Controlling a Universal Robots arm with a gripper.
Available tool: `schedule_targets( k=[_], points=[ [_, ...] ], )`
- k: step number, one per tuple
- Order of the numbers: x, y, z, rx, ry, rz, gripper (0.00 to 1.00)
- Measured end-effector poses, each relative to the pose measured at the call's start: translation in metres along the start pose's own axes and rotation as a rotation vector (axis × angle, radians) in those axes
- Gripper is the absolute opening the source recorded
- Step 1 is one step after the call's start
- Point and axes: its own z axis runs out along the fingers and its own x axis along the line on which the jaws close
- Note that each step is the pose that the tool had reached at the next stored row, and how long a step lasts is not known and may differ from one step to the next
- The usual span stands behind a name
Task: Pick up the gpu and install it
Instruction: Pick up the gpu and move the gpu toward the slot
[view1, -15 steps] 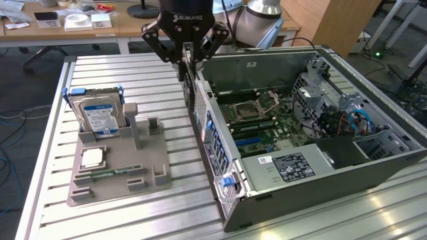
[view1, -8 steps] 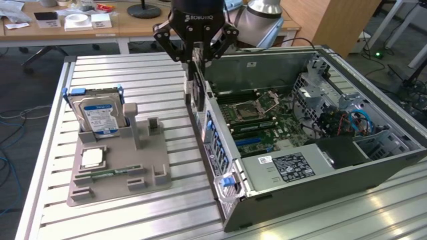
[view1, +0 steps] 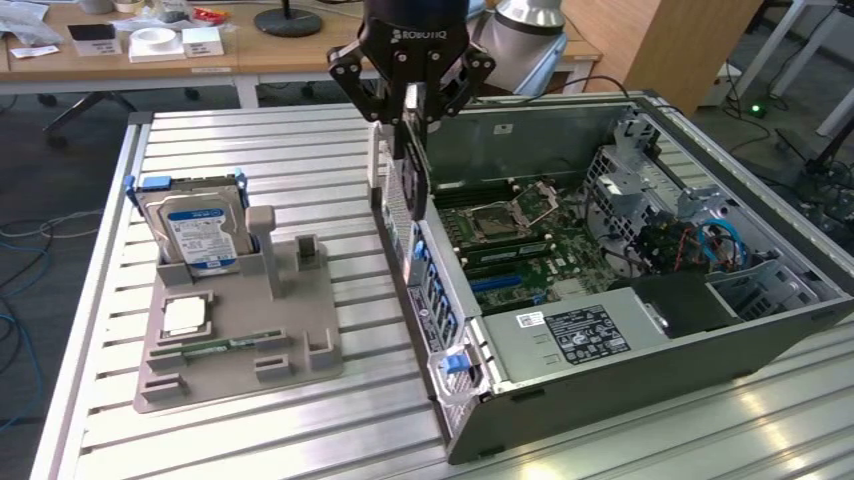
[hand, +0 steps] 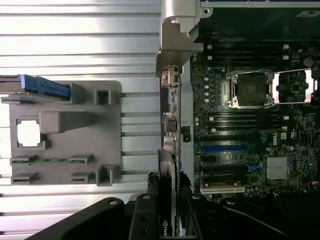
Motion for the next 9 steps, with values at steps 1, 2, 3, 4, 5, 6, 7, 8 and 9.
schedule_targets(
  k=[1, 2, 3, 4, 5, 6, 7, 8, 9],
  points=[
    [-0.002, 0.0001, 0.0, -0.0001, 0.0, 0.0, 0.26],
    [-0.004, 0.0002, 0.0001, -0.0003, 0.0, 0.0, 0.26],
    [-0.006, 0.0003, 0.0001, -0.0004, 0.0001, 0.0, 0.26],
    [-0.008, 0.0004, 0.0002, -0.0005, 0.0001, 0.0, 0.26],
    [-0.01, 0.0005, 0.0003, -0.0006, 0.0, 0.0, 0.26],
    [-0.012, 0.0006, 0.0003, -0.0007, 0.0001, 0.0, 0.26],
    [-0.014, 0.0007, 0.0003, -0.0007, 0.0, 0.0, 0.26],
    [-0.015, 0.0008, 0.0004, -0.0008, 0.0001, 0.0, 0.26],
    [-0.017, 0.0009, 0.0004, -0.0008, 0.0001, 0.0, 0.26]
  ],
)
